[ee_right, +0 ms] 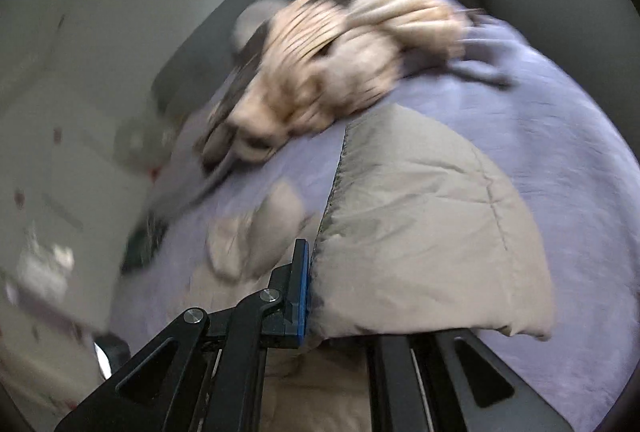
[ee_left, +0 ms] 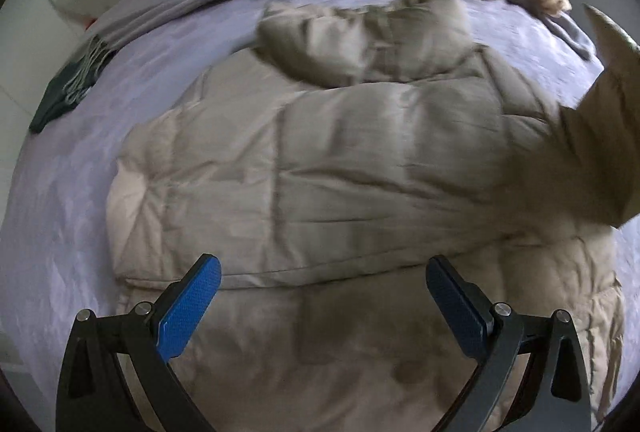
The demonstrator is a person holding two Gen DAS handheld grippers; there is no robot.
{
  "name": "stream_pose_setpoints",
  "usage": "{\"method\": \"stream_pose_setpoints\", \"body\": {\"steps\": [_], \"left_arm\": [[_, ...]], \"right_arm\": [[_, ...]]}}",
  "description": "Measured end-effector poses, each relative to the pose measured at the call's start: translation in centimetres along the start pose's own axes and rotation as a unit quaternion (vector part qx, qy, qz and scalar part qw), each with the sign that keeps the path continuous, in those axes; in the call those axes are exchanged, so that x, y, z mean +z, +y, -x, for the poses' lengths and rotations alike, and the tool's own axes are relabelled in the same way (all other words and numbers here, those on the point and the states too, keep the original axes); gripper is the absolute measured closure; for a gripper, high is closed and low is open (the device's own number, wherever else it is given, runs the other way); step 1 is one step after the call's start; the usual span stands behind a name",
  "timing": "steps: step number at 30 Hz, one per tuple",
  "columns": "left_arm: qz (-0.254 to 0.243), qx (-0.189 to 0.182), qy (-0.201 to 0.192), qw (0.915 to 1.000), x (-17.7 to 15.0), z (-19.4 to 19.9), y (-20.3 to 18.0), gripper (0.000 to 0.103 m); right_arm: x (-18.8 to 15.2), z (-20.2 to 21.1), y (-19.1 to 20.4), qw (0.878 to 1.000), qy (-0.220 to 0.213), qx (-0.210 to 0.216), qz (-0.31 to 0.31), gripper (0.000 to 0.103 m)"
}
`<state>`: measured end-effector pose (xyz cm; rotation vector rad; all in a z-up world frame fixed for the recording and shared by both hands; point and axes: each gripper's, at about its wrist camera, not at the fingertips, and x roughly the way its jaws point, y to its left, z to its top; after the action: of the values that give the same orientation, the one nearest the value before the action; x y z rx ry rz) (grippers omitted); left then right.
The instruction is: Fold large clothes
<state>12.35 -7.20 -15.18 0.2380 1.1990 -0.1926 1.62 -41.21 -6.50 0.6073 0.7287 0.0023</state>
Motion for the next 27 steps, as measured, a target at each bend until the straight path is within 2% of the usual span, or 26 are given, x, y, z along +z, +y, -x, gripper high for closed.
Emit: {"method": "stream_pose_setpoints", "body": {"steps": [2,6,10,14,16,17,18,19,20,23,25,26,27], "left_arm": [[0.013,0.000,0.003,0.9999,-0.1,-0.5,1.3,0.000],[0.023,0.001,0.007,0.9997,0.0,-1.5,3.1,0.000],[0.026,-0.003,0.007,0.9996,0.1,-2.1,4.3,0.000],[0.026,-0.008,0.004,0.9996,0.5,-2.5,4.8,0.000],[0.032,-0.016,0.002,0.9994,0.6,-2.7,5.2,0.000],[0.036,-0.023,0.002,0.9991,0.8,-2.8,5.4,0.000],[0.037,-0.027,0.000,0.9989,0.9,-2.7,5.4,0.000],[0.039,-0.030,-0.005,0.9988,1.3,-2.6,5.6,0.000],[0.041,-0.031,-0.011,0.9986,1.5,-2.4,5.8,0.000],[0.056,-0.044,-0.026,0.9971,2.5,-2.3,6.6,0.000],[0.066,-0.056,-0.026,0.9959,3.1,-2.6,7.1,0.000],[0.069,-0.058,-0.026,0.9956,3.2,-2.7,7.3,0.000],[0.072,-0.061,-0.027,0.9952,3.3,-2.8,7.6,0.000]], "right_arm": [[-1.6,-3.3,2.7,0.999,0.034,-0.001,0.030,0.095],[-5.2,-8.8,4.8,0.993,0.102,-0.018,0.050,0.095],[-7.9,-12.0,4.0,0.987,0.146,-0.044,0.044,0.095],[-8.8,-12.6,2.0,0.984,0.171,-0.045,-0.010,0.094],[-8.6,-12.1,1.4,0.983,0.176,-0.034,-0.033,0.084],[-8.2,-11.8,1.1,0.983,0.175,-0.026,-0.046,0.068],[-7.9,-11.1,0.8,0.984,0.168,-0.013,-0.063,0.046],[-7.7,-10.1,0.3,0.984,0.156,0.002,-0.081,0.039],[-7.5,-9.3,0.0,0.985,0.143,0.013,-0.097,0.035],[-7.0,-6.8,-2.3,0.982,0.102,0.014,-0.157,0.035],[-6.7,-5.9,-4.6,0.973,0.076,0.023,-0.215,0.036],[-6.6,-5.5,-5.8,0.967,0.067,0.028,-0.244,0.041],[-6.4,-5.4,-6.8,0.960,0.055,0.030,-0.272,0.066]]}}
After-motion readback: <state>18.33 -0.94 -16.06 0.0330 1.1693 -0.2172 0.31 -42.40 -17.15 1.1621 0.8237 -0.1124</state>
